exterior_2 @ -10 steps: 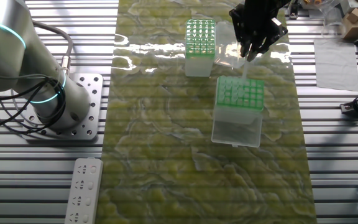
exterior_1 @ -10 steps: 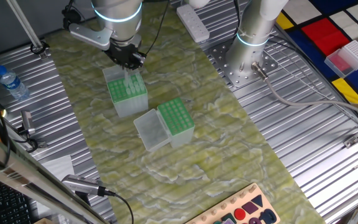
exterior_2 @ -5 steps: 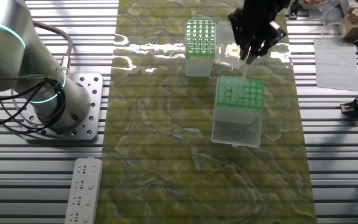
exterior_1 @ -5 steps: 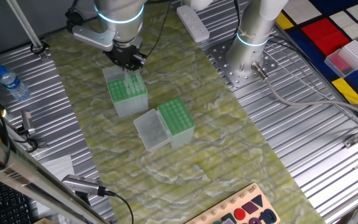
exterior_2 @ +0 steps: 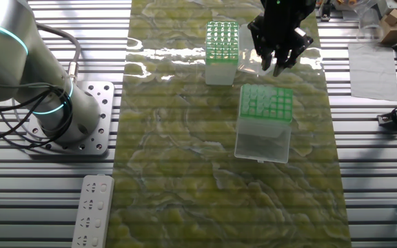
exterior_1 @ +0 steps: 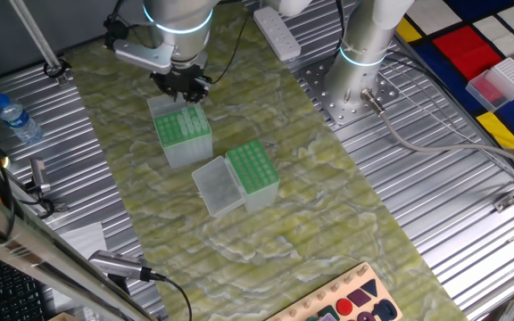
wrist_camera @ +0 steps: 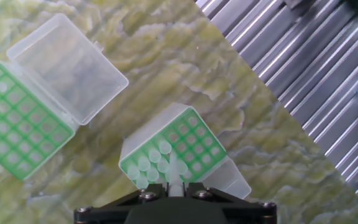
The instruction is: Transfer all large pipette tips from one holder to another
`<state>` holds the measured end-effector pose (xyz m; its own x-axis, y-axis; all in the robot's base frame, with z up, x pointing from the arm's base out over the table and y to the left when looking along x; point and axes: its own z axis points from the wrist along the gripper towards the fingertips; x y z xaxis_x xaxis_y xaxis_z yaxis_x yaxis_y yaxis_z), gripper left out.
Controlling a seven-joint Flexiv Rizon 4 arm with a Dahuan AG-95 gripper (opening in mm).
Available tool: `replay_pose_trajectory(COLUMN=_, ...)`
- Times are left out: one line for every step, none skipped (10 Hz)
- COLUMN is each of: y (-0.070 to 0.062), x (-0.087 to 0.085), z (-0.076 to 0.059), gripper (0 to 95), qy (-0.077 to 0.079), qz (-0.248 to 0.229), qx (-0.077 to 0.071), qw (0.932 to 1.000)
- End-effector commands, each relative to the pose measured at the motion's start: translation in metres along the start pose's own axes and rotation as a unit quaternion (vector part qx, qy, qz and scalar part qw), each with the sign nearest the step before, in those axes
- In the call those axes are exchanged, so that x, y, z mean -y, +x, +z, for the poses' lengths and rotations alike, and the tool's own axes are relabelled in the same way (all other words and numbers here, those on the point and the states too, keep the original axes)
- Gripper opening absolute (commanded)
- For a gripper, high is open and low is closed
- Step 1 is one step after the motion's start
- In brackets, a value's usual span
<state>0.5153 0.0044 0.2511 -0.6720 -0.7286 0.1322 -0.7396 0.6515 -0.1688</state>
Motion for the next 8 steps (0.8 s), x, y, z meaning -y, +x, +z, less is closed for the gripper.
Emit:
replay_pose_trajectory(y=0.001, x=-0.002, z=-0.005, gripper=0.0, qy=-0.058, qz=0.085, qx=-0.001, qw=0.9947)
replay_pose_trajectory(y=-0.001, x=-0.003, z=-0.008, gripper=0.0, qy=-0.082, qz=0.108, qx=-0.005, qw=0.9907)
replay_pose_trajectory(y=-0.008, x=-0.007, z=-0.015, gripper=0.0, qy=-0.104, qz=0.142, qx=-0.008, qw=0.9844)
replay_pose_trajectory(y=-0.020, x=-0.014, z=-0.022, gripper=0.0, qy=-0.120, qz=0.178, qx=-0.010, qw=0.9765)
replay_pose_trajectory(y=-0.037, x=-0.027, z=-0.029, gripper=0.0, qy=-0.140, qz=0.227, qx=-0.008, qw=0.9638)
replay_pose_trajectory(y=-0.054, x=-0.045, z=-0.034, gripper=0.0, qy=-0.147, qz=0.266, qx=-0.004, qw=0.9527)
replay_pose_trajectory(y=-0.064, x=-0.059, z=-0.038, gripper=0.0, qy=-0.145, qz=0.284, qx=-0.001, qw=0.9477)
replay_pose_trajectory(y=-0.082, x=-0.084, z=-0.044, gripper=0.0, qy=-0.144, qz=0.305, qx=-0.005, qw=0.9415)
